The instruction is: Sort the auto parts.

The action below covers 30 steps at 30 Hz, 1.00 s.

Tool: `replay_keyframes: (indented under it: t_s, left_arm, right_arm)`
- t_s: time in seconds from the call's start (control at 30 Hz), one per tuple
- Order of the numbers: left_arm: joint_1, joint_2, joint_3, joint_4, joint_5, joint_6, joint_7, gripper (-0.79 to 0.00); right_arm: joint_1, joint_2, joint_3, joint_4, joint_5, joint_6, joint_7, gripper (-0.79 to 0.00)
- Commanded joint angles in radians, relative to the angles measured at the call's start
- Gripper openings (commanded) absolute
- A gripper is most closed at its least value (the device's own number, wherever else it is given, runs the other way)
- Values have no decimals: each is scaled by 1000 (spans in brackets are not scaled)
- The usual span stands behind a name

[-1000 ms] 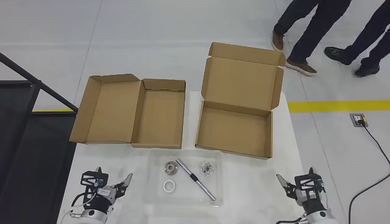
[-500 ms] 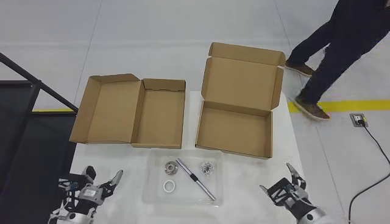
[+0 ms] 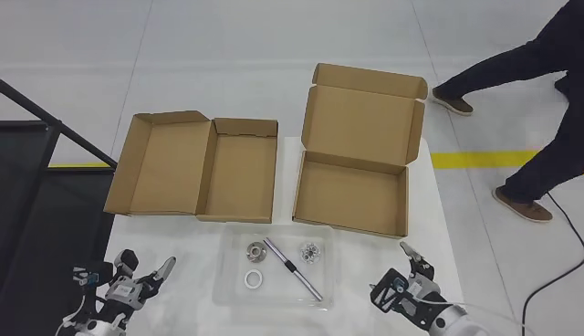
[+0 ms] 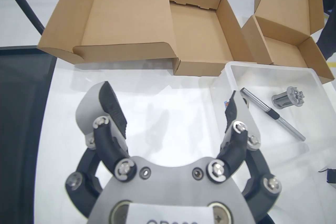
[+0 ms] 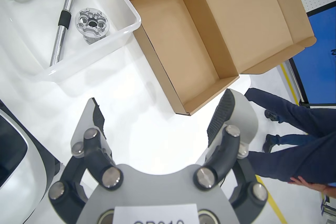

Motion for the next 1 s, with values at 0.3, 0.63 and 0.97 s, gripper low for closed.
replay_keyframes:
  t_s: [0.3,0.63,0.97]
  left_arm:
    - [-40,0,18,10,-53,-10,-93,0]
    - [-25,3,-22,-7,-127,-53,-135,0]
    - [-17,1,-24,-18,-142,-41,-131,0]
  right_arm:
    - [110,2,-59,14,87,-178,-37,0]
    - [466,-22,-260,173,397,-392,179,0]
    - [760,-67,-490,431,695,-407,457,0]
